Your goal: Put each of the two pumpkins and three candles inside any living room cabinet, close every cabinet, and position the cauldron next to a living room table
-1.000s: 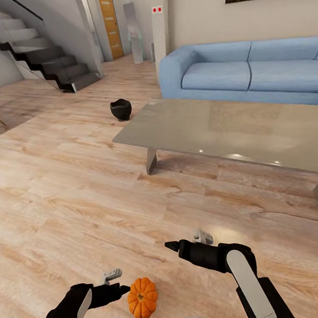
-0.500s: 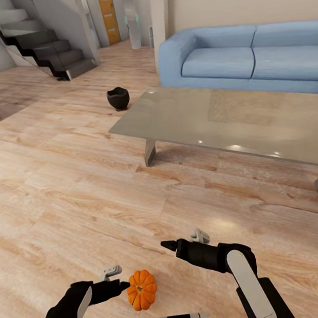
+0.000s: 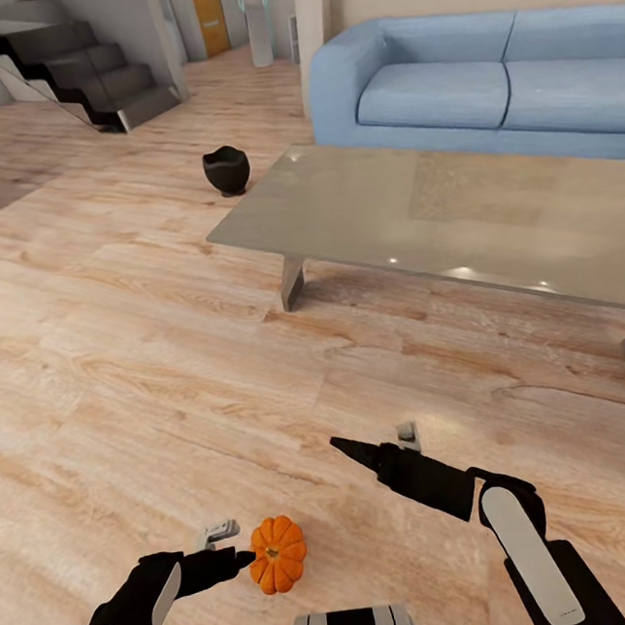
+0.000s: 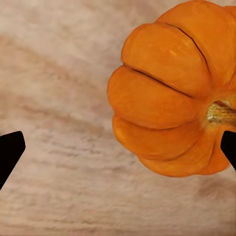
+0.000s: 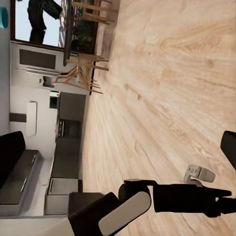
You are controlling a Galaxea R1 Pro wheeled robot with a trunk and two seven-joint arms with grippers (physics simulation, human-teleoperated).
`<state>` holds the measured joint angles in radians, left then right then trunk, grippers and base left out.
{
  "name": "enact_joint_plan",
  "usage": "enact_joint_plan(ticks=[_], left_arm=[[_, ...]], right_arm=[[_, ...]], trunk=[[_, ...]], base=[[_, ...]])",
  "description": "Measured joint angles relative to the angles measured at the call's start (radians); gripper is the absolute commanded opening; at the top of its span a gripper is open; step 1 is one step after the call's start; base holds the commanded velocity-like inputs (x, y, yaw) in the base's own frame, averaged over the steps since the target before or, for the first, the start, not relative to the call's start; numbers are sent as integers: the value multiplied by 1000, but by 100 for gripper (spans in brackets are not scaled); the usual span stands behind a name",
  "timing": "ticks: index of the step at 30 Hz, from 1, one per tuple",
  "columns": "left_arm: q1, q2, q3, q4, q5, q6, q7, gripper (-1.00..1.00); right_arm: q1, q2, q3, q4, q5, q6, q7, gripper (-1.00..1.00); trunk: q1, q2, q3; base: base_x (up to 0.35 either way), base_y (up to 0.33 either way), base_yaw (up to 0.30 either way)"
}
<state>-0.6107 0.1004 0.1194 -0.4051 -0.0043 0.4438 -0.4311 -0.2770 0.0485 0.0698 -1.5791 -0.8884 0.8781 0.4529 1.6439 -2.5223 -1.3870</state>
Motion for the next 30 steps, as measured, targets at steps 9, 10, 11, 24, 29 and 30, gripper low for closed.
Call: enact_joint_plan(ticks=[9, 10, 11, 24, 29, 30], left_arm=[[-1, 1, 1, -42, 1, 5, -4, 100], [-1, 1, 2, -49, 1, 6, -5, 100], [-1, 1, 2, -55, 2, 7, -7, 100], [-1, 2, 1, -89, 0, 7, -87, 100], [-1, 3, 1, -89, 0, 2, -89, 100], [-1, 3, 1, -89, 0, 1, -89, 100]], right_arm=[[0, -3, 5, 0, 7, -11, 10, 100], [0, -2, 6, 0, 8, -11, 9, 100], [0, 1, 8, 0, 8, -12, 7, 100], [0, 4, 69, -1, 14, -17, -5, 100], [0, 5, 71, -1, 14, -17, -5, 100], [0, 5, 71, -1, 14, -17, -5, 100]], trunk=[[2, -1, -19], [2, -1, -19], [2, -1, -19], [4, -2, -35], [5, -3, -43], [5, -3, -46]], base=[[0, 0, 0], [0, 0, 0], [0, 0, 0], [0, 0, 0], [0, 0, 0], [0, 0, 0]])
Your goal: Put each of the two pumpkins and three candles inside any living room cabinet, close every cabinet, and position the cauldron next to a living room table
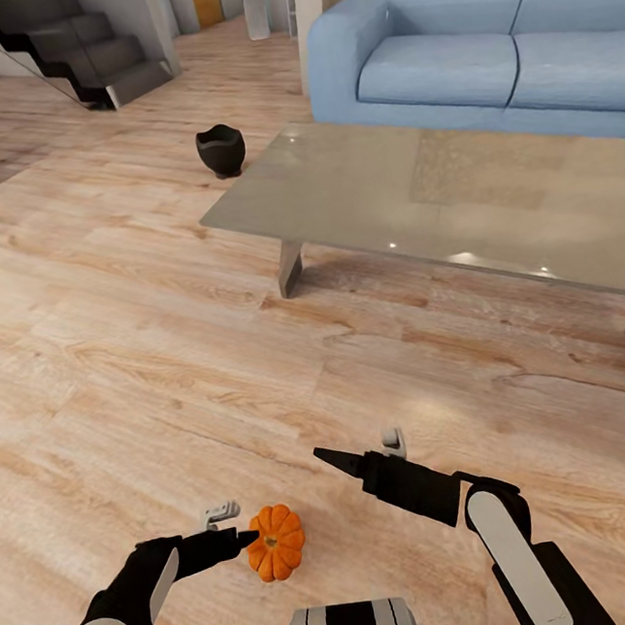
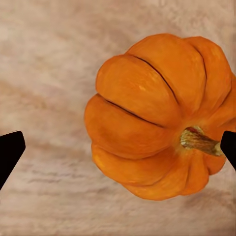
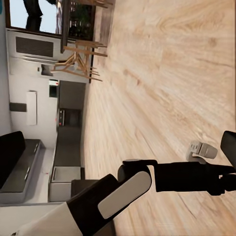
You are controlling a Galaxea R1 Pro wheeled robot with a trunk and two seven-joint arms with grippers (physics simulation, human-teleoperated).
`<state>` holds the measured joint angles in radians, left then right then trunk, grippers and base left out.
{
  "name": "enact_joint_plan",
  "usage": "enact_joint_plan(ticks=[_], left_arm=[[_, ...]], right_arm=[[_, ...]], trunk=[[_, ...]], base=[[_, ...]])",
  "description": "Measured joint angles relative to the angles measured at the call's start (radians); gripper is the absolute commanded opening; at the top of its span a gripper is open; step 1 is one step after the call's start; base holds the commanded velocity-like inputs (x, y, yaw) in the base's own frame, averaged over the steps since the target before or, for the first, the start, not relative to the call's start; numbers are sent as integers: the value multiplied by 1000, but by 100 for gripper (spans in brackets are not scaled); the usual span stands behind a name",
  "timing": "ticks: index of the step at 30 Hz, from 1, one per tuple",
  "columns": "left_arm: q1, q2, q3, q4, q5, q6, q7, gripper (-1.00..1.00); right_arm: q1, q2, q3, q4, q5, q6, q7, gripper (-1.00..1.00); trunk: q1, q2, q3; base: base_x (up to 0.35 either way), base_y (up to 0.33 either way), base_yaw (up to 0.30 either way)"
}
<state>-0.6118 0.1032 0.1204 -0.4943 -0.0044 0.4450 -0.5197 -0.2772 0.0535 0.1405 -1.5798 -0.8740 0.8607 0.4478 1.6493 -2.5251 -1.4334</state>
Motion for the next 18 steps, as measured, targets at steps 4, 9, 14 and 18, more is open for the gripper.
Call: enact_joint_plan(ticks=[4, 9, 14, 18], left_arm=[[0, 0, 0, -1, 0, -1, 0, 100], [0, 10, 1, -2, 0, -2, -1, 100], [0, 14, 0, -2, 0, -4, -2, 100], [0, 13, 0, -2, 1, -19, -2, 100]], right_arm=[[0, 2, 0, 0, 0, 0, 0, 100], [0, 3, 1, 0, 0, 0, 0, 100], [0, 3, 2, 0, -1, 0, 0, 100], [0, 5, 2, 1, -1, 0, 0, 100]], trunk=[[2, -1, -15], [4, -2, -35], [5, -3, -47], [5, -3, -47]], base=[[0, 0, 0], [0, 0, 0], [0, 0, 0], [0, 0, 0]])
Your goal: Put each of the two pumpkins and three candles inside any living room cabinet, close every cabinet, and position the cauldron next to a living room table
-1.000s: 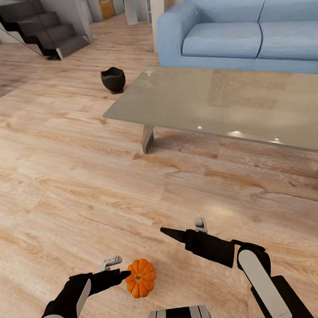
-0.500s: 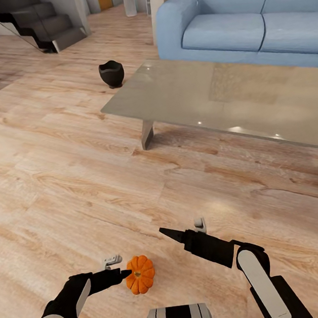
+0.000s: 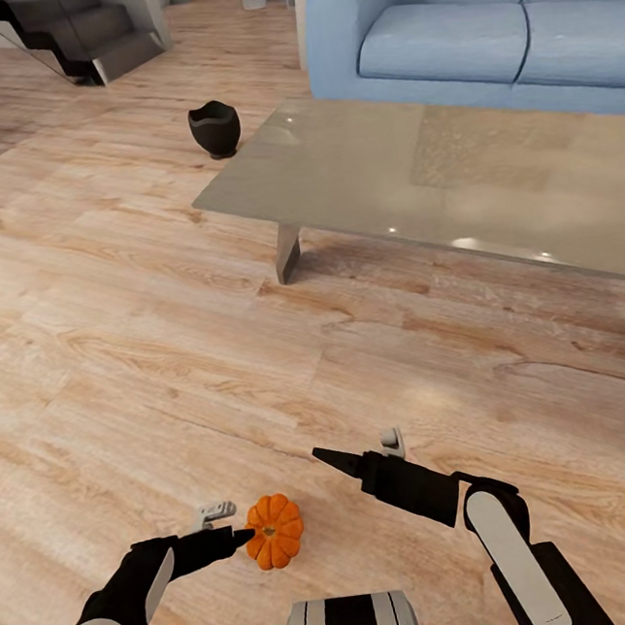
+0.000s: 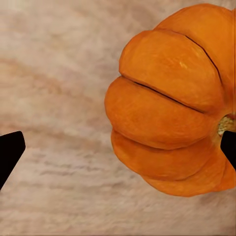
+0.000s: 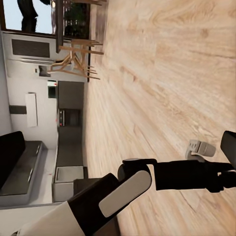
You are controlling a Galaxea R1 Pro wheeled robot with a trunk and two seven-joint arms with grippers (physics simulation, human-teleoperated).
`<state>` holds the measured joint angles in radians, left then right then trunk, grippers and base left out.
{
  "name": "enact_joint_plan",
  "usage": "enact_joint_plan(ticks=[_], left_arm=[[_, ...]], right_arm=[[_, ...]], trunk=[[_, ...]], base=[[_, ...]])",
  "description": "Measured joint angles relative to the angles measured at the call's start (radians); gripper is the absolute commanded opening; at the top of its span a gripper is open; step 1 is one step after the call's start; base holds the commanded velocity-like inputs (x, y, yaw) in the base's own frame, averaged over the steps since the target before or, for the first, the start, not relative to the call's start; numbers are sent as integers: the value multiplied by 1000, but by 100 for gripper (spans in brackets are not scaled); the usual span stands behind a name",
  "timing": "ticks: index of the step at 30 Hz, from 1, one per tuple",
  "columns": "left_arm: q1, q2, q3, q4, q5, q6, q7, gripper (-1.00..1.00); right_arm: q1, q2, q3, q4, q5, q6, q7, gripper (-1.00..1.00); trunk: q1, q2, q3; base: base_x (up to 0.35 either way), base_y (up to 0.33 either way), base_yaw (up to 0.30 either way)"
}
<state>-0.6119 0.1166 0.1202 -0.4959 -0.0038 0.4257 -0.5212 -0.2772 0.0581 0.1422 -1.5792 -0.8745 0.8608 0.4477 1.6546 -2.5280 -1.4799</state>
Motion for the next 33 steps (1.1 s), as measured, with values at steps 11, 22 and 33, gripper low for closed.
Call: enact_joint_plan(ticks=[11, 22, 33], left_arm=[[0, -2, 1, 0, 0, -5, 0, 100], [0, -1, 0, 0, 1, -5, -1, 100], [0, 1, 0, 0, 0, -6, -38, 100]], right_arm=[[0, 3, 2, 1, 0, 1, -32, 100], [0, 3, 24, 1, 1, 0, -45, 100], [0, 3, 25, 1, 1, 0, -45, 100]], trunk=[[0, 0, 0], [0, 0, 0], [0, 0, 0]], base=[[0, -28, 0], [0, -27, 0], [0, 0, 0]])
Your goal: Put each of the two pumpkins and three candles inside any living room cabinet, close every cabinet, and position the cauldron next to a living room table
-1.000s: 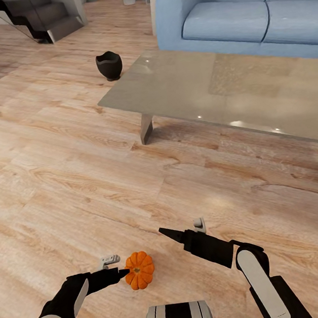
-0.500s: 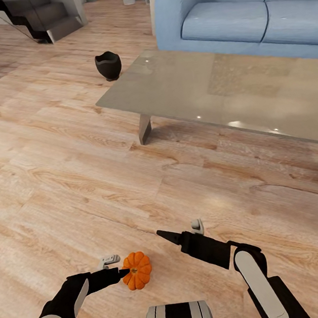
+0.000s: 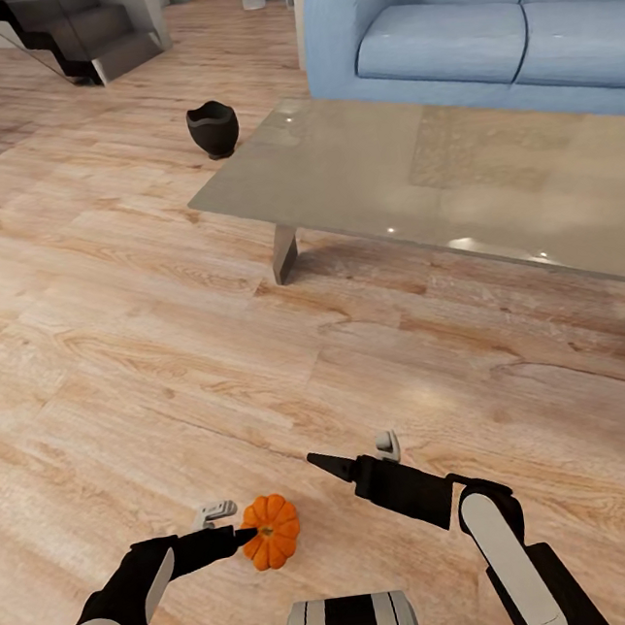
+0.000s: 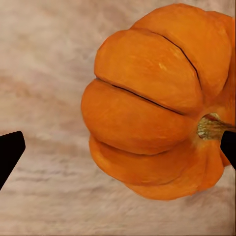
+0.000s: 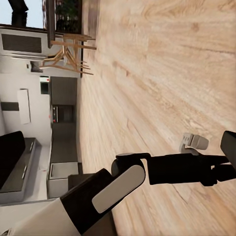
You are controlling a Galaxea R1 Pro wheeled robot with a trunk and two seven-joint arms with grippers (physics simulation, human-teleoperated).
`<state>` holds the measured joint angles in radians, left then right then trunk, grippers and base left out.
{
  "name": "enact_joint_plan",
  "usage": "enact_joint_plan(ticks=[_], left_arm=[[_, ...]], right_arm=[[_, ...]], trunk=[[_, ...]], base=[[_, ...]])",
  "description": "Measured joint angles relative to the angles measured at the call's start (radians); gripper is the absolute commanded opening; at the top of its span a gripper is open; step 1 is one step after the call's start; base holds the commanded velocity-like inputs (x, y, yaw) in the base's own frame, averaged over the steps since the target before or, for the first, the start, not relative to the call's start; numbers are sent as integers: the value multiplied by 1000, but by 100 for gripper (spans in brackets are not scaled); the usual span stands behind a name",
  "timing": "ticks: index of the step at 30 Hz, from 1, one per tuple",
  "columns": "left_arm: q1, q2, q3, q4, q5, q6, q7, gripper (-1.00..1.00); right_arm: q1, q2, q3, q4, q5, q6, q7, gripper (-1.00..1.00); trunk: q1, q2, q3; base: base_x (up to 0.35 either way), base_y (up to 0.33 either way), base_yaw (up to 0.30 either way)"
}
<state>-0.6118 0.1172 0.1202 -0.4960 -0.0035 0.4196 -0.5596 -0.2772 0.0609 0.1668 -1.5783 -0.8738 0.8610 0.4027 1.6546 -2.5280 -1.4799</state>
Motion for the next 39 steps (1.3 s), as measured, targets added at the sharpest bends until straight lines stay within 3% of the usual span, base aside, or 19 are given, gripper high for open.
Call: enact_joint_plan(ticks=[4, 13, 27, 39], left_arm=[[0, 0, 0, 0, -1, -8, -22, 100], [0, 0, -1, -6, -1, -12, -25, 100], [0, 1, -1, -8, -1, -13, -26, 100], [0, 0, -1, -8, -1, -13, -26, 100]], right_arm=[[0, 0, 0, 0, 0, 0, 0, 100], [0, 0, 1, 0, 0, 0, 0, 100], [0, 1, 2, 0, 0, 0, 0, 100], [0, 2, 2, 0, 0, 0, 0, 100]], trunk=[[1, -1, -11], [1, -1, -12], [6, -3, -50], [7, -4, -58]], base=[[0, 0, 0], [0, 0, 0], [0, 0, 0], [0, 0, 0]])
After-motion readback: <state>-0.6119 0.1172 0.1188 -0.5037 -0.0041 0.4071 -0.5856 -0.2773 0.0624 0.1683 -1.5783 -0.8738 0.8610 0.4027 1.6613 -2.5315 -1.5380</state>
